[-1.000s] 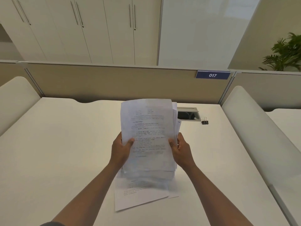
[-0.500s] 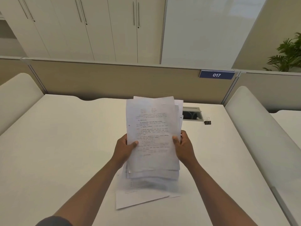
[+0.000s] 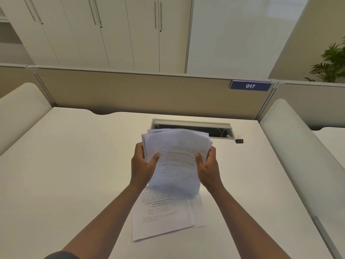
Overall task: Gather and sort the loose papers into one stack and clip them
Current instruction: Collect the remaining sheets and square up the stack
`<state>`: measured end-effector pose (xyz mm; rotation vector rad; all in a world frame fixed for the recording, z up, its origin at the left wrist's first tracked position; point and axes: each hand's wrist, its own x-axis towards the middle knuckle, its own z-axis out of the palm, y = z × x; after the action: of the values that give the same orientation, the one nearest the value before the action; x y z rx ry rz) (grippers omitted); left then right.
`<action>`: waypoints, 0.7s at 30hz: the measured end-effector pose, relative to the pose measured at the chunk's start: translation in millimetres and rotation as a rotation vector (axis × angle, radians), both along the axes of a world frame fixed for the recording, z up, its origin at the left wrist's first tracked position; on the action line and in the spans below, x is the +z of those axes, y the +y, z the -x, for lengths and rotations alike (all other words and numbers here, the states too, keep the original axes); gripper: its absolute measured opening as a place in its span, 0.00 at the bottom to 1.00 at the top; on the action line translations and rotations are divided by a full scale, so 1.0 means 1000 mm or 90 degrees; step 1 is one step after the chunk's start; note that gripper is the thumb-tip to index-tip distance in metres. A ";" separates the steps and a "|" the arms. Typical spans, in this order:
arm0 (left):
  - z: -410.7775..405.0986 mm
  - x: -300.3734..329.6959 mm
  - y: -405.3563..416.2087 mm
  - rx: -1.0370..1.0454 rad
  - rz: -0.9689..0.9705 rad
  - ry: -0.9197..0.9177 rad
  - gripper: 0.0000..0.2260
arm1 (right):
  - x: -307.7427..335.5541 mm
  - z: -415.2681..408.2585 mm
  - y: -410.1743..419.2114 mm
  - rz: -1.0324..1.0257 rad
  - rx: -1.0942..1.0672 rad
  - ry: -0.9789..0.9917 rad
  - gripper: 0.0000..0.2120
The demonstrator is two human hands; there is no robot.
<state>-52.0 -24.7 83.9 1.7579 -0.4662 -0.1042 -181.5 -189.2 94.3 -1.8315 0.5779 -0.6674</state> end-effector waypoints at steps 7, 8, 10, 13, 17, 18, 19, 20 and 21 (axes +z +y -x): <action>-0.004 0.029 -0.006 0.015 0.033 -0.221 0.31 | 0.024 -0.003 -0.005 0.179 -0.037 -0.082 0.25; -0.005 0.031 -0.008 0.006 0.019 -0.257 0.29 | 0.024 -0.004 -0.007 0.225 -0.035 -0.077 0.22; -0.007 0.029 -0.009 -0.005 -0.004 -0.327 0.21 | 0.022 -0.006 -0.011 0.294 -0.030 -0.067 0.17; -0.009 0.026 -0.009 0.003 -0.008 -0.345 0.16 | 0.020 -0.007 -0.013 0.301 -0.035 -0.075 0.13; -0.011 0.025 -0.009 0.013 -0.010 -0.322 0.17 | 0.019 -0.006 -0.015 0.288 -0.032 -0.076 0.13; -0.013 0.025 -0.008 0.010 -0.015 -0.327 0.18 | 0.019 -0.006 -0.015 0.281 -0.025 -0.075 0.13; -0.014 0.024 -0.007 0.006 -0.018 -0.334 0.18 | 0.019 -0.005 -0.015 0.273 -0.019 -0.075 0.13; -0.015 0.023 -0.007 0.008 -0.016 -0.338 0.17 | 0.019 -0.005 -0.014 0.262 -0.016 -0.079 0.13; -0.016 0.023 -0.007 0.014 -0.008 -0.337 0.16 | 0.019 -0.005 -0.014 0.246 -0.014 -0.085 0.13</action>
<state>-36.4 -31.5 107.1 1.7962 -0.8262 0.3840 -176.3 -203.4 113.4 -2.1179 0.4001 -0.9602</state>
